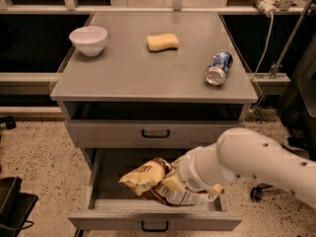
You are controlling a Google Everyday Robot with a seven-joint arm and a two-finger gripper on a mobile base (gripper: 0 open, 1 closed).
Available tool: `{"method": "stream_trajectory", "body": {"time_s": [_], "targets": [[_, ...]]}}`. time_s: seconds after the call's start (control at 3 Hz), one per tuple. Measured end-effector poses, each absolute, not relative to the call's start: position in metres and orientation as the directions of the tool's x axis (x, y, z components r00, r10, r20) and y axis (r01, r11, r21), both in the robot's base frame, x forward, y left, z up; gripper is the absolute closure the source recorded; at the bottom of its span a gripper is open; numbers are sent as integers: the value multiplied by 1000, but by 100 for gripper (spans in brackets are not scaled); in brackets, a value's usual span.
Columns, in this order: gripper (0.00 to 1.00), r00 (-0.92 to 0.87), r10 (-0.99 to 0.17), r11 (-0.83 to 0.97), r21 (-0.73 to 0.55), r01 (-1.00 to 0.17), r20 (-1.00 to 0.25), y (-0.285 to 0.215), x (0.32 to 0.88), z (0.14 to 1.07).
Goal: Pick brown chip bag from middle drawer and place on counter
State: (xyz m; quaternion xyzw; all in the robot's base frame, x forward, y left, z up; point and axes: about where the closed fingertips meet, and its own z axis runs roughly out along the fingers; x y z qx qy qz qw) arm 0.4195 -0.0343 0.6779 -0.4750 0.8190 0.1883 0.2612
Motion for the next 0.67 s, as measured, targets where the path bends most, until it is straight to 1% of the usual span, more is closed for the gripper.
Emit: {"method": "stream_trajectory", "body": {"time_s": [0.33, 0.67], "targets": [[100, -277, -741, 411, -86, -908, -611, -50, 441, 777], [100, -200, -795, 383, -218, -898, -572, -71, 451, 881]]}}
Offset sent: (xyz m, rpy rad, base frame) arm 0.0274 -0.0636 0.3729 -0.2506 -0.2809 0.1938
